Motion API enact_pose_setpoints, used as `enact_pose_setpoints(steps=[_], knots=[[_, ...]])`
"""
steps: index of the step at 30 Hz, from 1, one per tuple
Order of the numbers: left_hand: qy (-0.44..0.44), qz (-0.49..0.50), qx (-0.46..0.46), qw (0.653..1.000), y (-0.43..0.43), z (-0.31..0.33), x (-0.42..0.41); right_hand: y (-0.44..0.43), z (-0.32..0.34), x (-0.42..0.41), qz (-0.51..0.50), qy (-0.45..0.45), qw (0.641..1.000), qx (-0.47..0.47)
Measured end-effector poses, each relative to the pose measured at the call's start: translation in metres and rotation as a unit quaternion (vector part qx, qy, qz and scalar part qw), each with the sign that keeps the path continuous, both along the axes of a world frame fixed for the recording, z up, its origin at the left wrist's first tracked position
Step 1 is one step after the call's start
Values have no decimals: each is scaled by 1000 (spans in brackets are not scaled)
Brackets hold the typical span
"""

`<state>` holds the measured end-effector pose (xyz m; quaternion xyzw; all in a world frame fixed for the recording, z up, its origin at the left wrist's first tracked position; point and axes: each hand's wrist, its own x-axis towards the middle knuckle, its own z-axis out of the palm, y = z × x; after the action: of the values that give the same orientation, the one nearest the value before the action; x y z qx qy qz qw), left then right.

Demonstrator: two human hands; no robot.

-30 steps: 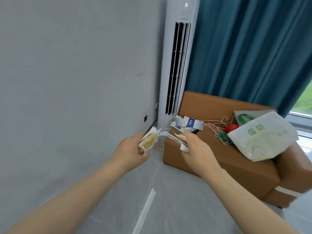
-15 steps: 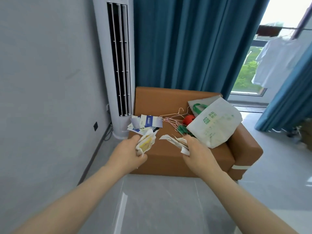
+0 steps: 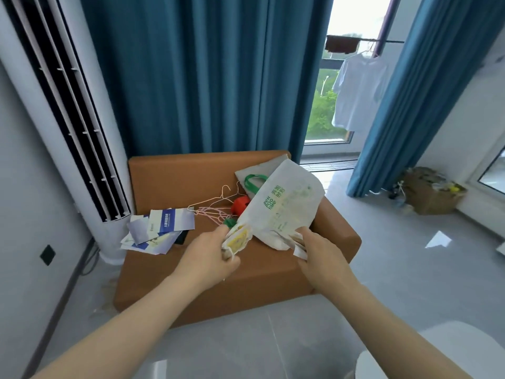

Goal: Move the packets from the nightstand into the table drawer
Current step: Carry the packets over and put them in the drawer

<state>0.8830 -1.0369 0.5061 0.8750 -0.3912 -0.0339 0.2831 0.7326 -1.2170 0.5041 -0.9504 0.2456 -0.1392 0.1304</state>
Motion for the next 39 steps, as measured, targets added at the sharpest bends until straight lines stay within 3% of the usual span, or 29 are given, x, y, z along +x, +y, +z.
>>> enact_pose_setpoints(steps=[22, 32, 39], knots=[[25, -262, 21, 965, -359, -15, 141, -262, -12, 72, -253, -12, 967, 33], [42, -352, 32, 934, -509, -26, 105, -370, -29, 28, -340, -28, 938, 51], [-3, -400, 59, 915, -617, -17, 43, -458, -29, -28, -378, -56, 920, 83]])
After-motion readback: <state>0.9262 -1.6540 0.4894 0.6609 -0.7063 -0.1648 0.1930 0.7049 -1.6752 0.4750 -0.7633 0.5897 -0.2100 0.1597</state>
